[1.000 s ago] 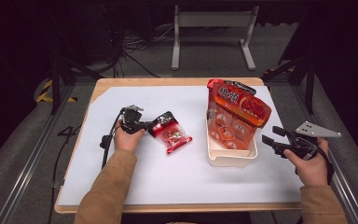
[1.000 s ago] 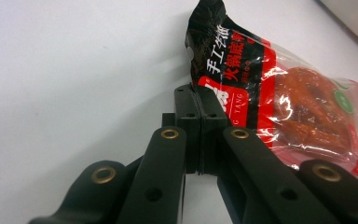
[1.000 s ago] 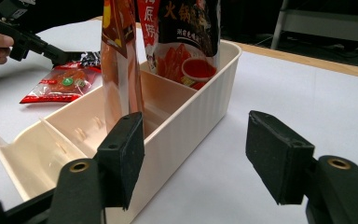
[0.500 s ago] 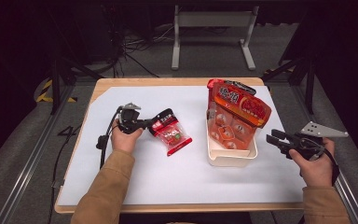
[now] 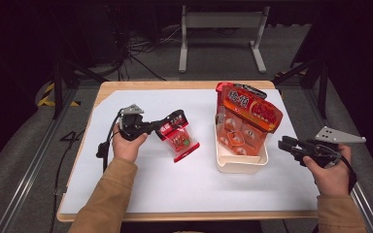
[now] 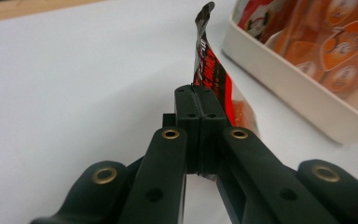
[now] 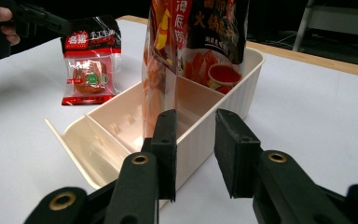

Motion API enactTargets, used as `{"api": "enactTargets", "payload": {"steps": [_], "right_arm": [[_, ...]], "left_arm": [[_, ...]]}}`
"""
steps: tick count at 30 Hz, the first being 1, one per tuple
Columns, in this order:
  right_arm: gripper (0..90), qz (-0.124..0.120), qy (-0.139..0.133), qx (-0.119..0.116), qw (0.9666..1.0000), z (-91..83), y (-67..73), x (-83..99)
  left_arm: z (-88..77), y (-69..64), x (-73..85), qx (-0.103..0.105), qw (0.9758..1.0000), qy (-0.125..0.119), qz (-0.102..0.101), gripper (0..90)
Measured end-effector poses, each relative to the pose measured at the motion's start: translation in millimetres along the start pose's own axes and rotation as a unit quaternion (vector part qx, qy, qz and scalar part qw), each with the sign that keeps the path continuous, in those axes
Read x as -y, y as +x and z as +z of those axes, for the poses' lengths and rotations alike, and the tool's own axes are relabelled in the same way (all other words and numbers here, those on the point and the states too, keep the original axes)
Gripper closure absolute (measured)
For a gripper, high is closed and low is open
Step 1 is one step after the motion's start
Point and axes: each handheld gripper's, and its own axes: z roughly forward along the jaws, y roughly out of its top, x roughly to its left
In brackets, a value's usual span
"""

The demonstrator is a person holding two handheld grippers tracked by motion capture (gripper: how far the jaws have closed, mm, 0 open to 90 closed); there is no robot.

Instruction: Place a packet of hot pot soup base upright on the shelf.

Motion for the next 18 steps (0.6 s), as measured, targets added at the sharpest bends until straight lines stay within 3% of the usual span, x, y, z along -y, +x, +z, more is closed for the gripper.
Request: {"api": "enactTargets", "payload": {"steps": [8, 18], "right_arm": [[70.0, -0.002, -0.001, -0.002, 1.0000, -1.3, 0.4, -1.3], [70.1, 0.002, -0.003, -0.003, 1.0000, -1.3, -0.9, -0.6]], "left_arm": [[-16.6, -16.9, -8.8, 0.016, 0.9988, -0.022, 0.041, 90.0], [-30.8, -40.1, -19.7, 0.016, 0.9953, -0.017, 0.094, 90.0]]}}
